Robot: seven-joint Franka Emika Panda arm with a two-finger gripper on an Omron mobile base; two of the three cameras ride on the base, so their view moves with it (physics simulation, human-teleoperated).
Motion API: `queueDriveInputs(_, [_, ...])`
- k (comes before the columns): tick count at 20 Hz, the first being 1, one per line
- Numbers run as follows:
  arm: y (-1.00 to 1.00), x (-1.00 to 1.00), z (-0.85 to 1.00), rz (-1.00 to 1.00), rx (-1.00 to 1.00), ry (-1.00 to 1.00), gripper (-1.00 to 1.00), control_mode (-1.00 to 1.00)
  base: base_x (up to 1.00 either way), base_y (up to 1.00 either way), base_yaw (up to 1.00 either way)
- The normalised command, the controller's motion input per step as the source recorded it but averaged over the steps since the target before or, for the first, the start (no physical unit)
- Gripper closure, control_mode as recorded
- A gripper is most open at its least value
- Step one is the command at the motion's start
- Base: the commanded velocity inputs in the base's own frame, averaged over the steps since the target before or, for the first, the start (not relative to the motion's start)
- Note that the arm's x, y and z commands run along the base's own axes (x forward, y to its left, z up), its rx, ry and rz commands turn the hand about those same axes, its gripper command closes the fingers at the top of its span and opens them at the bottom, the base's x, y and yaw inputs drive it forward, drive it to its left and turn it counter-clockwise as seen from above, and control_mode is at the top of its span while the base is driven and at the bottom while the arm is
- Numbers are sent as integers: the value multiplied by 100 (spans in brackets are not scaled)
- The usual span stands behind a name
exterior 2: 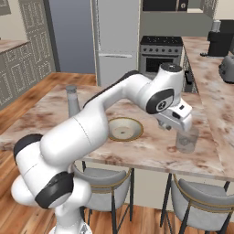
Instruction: There are two ice cubes in the ice bowl. Place both ice cubes in the glass cup.
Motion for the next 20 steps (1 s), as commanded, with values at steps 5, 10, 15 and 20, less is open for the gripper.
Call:
queueDriveInputs(5, [-45, 4, 0, 2, 3, -4, 100, -100, 0, 0, 0])
queueDriveInputs(10, [-45, 9, 0, 0, 5, -9, 100, -100, 0, 0, 0])
queueDriveInputs(15, [-37, 22, 0, 0, 1, -5, 100, -100, 0, 0, 0])
queueDriveInputs(20, [-36, 25, 0, 0, 0, 0, 100, -100, 0, 0, 0])
